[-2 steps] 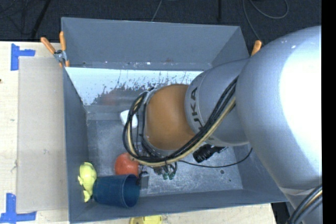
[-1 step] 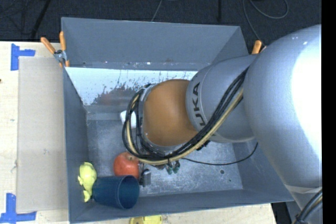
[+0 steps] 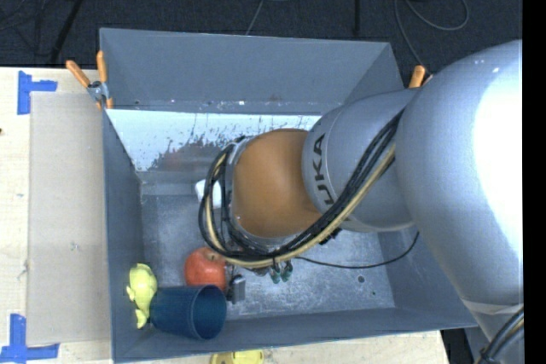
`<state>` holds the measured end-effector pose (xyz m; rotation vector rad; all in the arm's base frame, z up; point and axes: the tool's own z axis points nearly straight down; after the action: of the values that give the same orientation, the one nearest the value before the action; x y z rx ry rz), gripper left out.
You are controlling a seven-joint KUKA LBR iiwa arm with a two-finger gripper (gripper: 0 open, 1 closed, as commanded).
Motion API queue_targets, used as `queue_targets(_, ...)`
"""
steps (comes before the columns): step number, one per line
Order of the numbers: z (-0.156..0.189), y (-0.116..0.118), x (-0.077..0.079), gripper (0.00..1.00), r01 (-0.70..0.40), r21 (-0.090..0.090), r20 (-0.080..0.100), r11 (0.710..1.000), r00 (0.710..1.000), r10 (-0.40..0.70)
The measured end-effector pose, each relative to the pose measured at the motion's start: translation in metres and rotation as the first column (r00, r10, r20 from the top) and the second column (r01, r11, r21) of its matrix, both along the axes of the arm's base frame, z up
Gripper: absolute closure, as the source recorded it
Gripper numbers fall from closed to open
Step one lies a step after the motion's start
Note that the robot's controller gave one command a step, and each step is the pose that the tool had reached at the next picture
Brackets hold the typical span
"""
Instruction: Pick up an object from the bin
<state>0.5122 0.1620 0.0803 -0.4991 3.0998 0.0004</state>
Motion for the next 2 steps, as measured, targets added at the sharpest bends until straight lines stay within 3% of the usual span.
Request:
queue_targets(1,0.1164,-0.0027,0.0009,1.0,-0.035,0.0,-0.001,0.999,0.999,0.035)
queue_targets(2,0.1164,-0.0028,0.0009,1.0,-0.034,0.0,-0.001,0.999,0.999,0.034)
